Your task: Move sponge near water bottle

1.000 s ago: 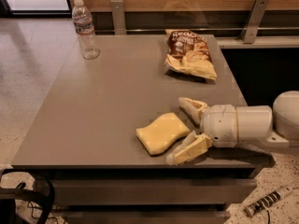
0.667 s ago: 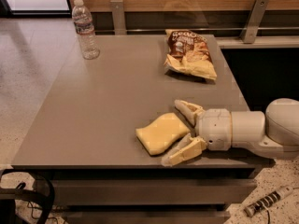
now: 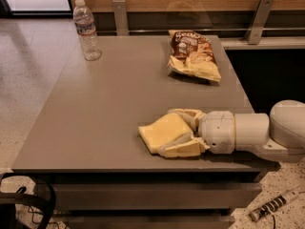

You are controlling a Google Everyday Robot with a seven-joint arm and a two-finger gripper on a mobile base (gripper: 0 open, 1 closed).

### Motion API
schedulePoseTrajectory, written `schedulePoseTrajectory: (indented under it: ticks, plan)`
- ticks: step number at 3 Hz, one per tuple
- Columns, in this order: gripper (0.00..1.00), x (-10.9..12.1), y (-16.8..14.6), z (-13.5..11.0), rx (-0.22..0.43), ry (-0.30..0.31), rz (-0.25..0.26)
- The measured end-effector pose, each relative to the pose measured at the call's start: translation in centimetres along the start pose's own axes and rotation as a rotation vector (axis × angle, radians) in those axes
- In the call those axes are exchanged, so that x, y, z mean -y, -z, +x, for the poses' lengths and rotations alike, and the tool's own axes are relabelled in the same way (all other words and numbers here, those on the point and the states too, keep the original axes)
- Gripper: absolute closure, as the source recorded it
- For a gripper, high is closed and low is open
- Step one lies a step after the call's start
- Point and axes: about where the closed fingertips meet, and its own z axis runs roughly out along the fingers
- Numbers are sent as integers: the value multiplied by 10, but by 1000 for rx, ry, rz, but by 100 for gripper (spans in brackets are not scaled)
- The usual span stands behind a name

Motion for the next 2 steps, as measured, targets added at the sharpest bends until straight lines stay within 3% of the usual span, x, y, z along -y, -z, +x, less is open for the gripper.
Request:
schedulePoseTrajectory:
  ticks: [2]
  plan:
    - [84,-2,-3,-2,-1,4,-7]
